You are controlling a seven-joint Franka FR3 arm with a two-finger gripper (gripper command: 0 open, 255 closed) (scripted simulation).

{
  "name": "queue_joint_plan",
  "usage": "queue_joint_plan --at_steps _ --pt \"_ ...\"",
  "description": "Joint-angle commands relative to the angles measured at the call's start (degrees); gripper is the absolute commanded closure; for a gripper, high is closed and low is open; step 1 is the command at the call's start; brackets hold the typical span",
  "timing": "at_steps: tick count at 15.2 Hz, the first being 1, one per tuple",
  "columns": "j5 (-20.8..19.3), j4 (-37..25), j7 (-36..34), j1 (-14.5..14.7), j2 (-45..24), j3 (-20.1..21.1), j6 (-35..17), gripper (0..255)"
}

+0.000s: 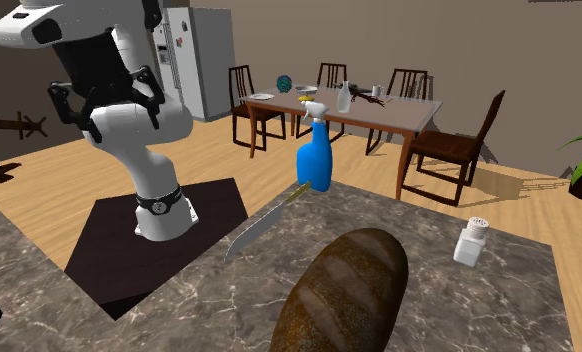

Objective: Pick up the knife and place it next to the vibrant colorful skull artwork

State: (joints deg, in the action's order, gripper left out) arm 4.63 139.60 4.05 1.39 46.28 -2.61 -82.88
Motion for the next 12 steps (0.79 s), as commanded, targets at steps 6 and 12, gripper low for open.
queue_joint_plan --at_steps 6,12 --pt "6.75 8.47 -14.94 -1.05 6.82 8.71 -4.93 0" --pt "16.40 14.74 -33.06 -0.94 10.05 21.32 -12.38 0"
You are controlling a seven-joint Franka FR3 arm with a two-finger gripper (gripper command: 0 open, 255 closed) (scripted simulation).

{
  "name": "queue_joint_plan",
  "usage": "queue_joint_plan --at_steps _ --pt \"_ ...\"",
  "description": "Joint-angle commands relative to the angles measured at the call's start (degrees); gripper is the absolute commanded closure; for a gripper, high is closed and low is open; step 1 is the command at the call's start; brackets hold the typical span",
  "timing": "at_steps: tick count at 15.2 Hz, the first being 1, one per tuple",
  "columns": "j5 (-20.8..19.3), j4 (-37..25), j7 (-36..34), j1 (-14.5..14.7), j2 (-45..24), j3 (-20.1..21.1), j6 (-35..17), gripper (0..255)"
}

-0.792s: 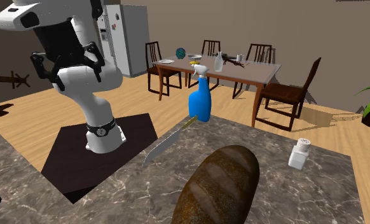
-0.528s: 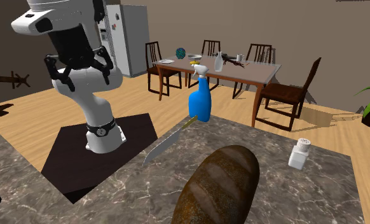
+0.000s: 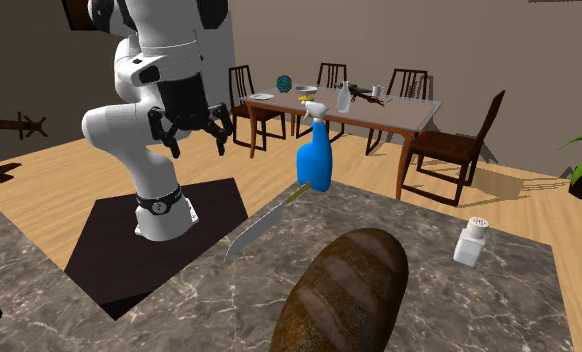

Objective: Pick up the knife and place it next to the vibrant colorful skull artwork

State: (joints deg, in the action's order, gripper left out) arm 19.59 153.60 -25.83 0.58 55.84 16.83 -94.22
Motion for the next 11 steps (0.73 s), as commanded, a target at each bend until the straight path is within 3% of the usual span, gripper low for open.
queue_joint_plan --at_steps 1,6,11 --pt "3.07 1.31 -6.21 -0.11 0.34 4.19 -2.53 0" --pt "10.51 1.97 -21.12 -1.25 -3.43 16.48 -10.89 0" --pt "15.11 -0.87 -35.84 -6.26 -11.25 29.88 -20.24 0"
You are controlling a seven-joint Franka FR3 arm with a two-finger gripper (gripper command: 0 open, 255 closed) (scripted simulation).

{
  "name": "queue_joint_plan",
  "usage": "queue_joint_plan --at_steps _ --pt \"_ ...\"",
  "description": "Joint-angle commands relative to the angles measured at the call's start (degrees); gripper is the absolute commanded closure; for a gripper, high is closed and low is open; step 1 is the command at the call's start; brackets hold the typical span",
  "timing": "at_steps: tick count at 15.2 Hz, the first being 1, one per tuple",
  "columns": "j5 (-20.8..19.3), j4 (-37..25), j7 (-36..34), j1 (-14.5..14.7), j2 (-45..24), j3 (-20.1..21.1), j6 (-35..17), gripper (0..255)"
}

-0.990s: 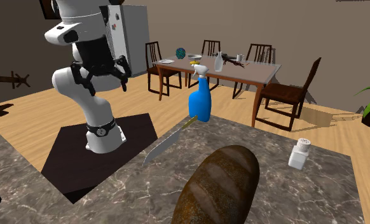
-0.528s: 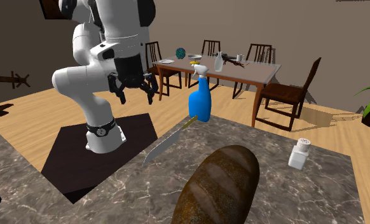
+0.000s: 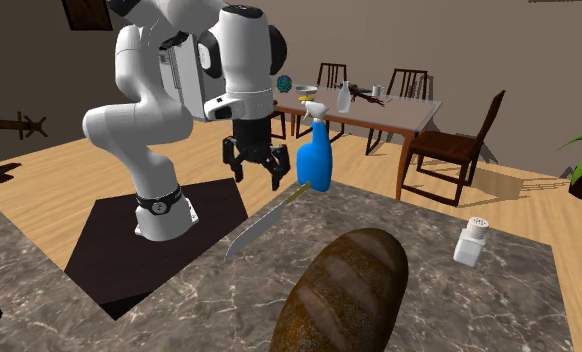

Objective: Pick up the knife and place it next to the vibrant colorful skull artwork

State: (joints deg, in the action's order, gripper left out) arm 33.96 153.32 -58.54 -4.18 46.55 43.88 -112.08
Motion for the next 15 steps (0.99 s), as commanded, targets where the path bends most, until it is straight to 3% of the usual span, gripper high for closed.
queue_joint_plan --at_steps 1,3,11,15 --pt "1.17 -1.53 -6.09 -3.21 -3.80 5.74 -4.24 0" --pt "1.35 -3.69 -12.17 -7.36 -7.66 11.84 -7.95 0" --pt "3.04 -1.12 -12.24 -9.86 -12.12 17.45 -15.53 0" --pt "3.05 -1.12 -12.24 -9.87 -12.12 17.45 -15.53 0"
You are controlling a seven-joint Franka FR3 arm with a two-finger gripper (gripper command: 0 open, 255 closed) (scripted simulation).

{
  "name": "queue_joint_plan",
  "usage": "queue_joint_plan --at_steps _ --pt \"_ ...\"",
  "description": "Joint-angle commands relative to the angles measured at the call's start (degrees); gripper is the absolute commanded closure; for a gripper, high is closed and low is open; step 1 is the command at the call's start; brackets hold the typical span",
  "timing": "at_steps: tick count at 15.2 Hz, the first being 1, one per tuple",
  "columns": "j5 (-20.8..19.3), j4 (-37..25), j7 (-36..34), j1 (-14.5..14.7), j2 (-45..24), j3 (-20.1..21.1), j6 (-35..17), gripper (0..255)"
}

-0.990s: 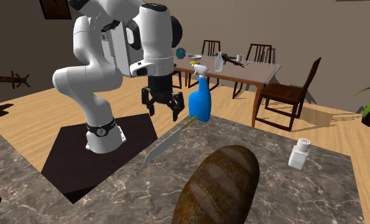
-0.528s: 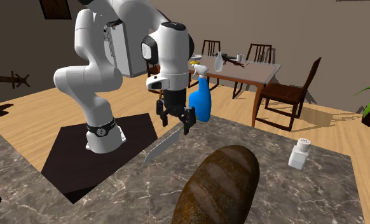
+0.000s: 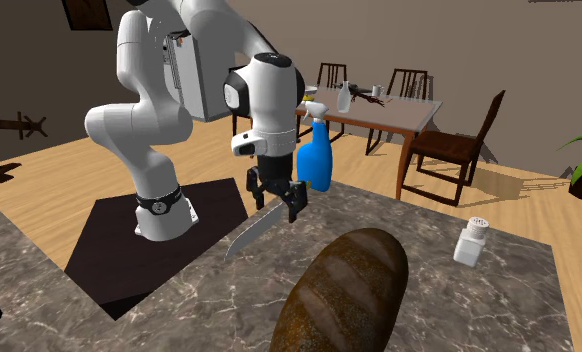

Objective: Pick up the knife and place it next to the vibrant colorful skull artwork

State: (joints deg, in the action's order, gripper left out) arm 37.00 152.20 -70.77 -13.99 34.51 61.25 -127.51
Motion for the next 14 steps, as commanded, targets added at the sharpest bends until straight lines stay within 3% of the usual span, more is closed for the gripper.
queue_joint_plan --at_steps 1,4,5,14 --pt "0.01 0.01 -0.01 -0.05 -0.07 0.08 -0.10 0" --pt "0.01 0.01 0.00 -0.05 -0.07 0.07 -0.09 0" --pt "0.01 0.01 0.00 -0.05 -0.07 0.07 -0.09 255" --pt "0.01 0.01 0.00 -0.05 -0.07 0.07 -0.09 255"
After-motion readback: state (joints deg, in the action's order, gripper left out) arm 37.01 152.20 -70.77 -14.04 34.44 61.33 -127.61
